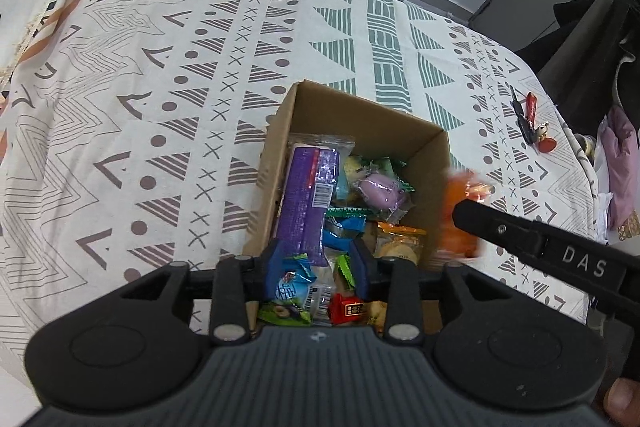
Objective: Organize snacks
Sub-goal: 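Carry the blue and orange candies over the box and open both grippers, then lift both open grippers up and back away from the box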
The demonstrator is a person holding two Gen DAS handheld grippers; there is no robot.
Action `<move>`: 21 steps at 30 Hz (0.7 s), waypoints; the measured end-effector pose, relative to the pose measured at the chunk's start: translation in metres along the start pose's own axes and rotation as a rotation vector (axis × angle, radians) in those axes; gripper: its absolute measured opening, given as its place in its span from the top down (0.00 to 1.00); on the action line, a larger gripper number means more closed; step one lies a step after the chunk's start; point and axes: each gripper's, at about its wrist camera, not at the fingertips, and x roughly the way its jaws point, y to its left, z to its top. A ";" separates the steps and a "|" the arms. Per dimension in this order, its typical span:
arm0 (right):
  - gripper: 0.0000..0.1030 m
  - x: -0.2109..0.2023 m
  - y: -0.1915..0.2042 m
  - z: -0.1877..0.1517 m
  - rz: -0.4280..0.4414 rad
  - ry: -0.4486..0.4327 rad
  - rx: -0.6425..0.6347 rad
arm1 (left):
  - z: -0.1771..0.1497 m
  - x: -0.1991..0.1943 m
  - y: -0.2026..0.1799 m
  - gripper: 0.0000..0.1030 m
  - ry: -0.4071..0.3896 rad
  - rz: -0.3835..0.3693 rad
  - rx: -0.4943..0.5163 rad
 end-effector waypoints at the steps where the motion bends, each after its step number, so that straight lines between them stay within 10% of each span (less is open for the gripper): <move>1: 0.69 0.000 0.000 0.001 0.005 -0.002 0.002 | 0.000 -0.001 0.000 0.57 -0.003 -0.001 0.001; 9: 0.62 -0.010 -0.010 -0.003 -0.011 -0.008 0.011 | -0.002 -0.004 -0.007 0.30 -0.017 0.004 0.010; 21: 0.47 -0.030 -0.042 -0.017 -0.064 -0.015 0.041 | -0.012 -0.004 -0.036 0.24 -0.015 -0.001 0.062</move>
